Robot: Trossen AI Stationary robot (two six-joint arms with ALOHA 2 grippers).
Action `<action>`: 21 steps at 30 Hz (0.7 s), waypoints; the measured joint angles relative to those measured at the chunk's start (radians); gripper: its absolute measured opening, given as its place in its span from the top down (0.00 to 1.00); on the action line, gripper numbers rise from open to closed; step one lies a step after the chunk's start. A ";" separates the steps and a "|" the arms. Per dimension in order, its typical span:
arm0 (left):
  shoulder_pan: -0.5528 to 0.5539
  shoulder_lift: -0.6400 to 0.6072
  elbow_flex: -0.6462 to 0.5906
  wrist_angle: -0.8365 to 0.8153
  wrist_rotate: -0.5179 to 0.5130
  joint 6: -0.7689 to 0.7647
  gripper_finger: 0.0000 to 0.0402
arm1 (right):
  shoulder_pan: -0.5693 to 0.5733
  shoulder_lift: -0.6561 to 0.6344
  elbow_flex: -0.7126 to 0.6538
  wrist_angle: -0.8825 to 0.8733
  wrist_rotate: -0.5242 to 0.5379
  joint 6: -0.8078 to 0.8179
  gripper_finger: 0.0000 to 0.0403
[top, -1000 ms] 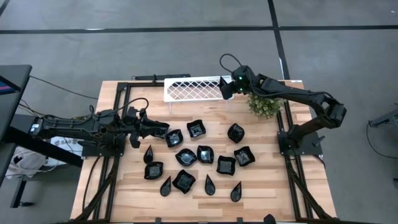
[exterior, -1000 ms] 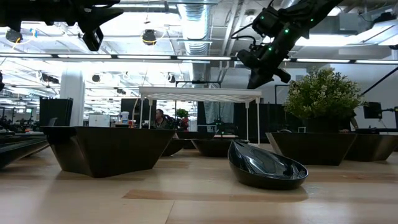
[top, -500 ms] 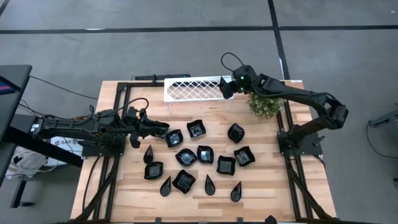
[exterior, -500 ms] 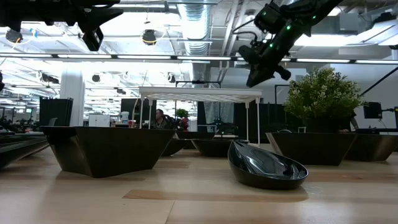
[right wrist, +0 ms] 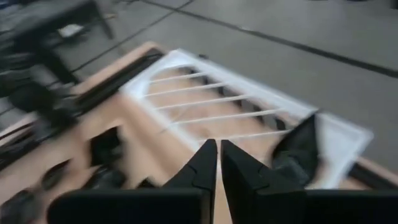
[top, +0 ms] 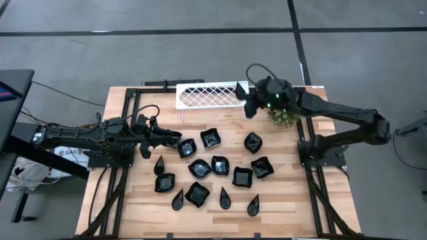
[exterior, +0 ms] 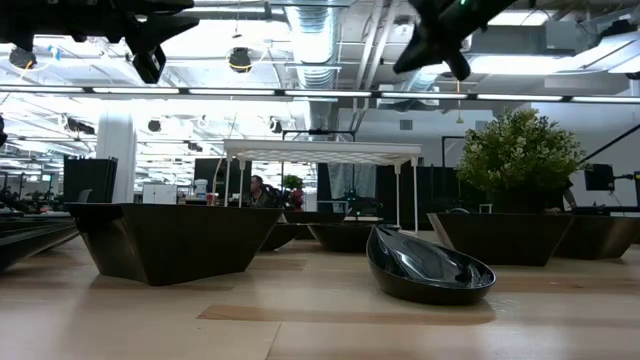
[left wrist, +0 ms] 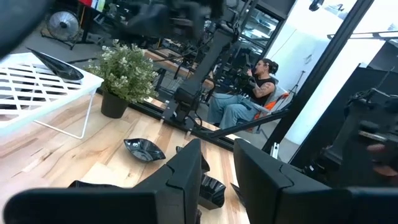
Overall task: Pick & Place Mini shaped plates
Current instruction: Stack the black drop shaped plate on top of the black drop shaped plate on the shelf
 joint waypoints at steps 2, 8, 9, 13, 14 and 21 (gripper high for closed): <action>0.000 0.000 0.000 0.000 -0.001 0.000 0.76 | 0.068 -0.009 0.000 -0.014 -0.001 0.035 0.96; -0.001 0.000 0.000 -0.010 0.032 0.000 0.76 | 0.297 -0.004 0.000 -0.079 0.055 0.186 0.96; -0.001 0.000 0.000 -0.010 0.032 -0.001 0.76 | 0.336 -0.002 0.000 -0.096 0.080 0.217 0.97; -0.008 0.000 0.000 -0.010 0.032 -0.013 0.76 | 0.487 0.005 0.000 -0.153 0.131 0.355 0.98; -0.013 0.000 0.000 -0.010 0.032 -0.021 0.76 | 0.525 0.007 0.000 -0.169 0.131 0.393 0.98; -0.082 0.000 0.000 -0.010 0.051 -0.057 0.76 | 0.776 0.029 0.000 -0.192 0.136 0.703 0.99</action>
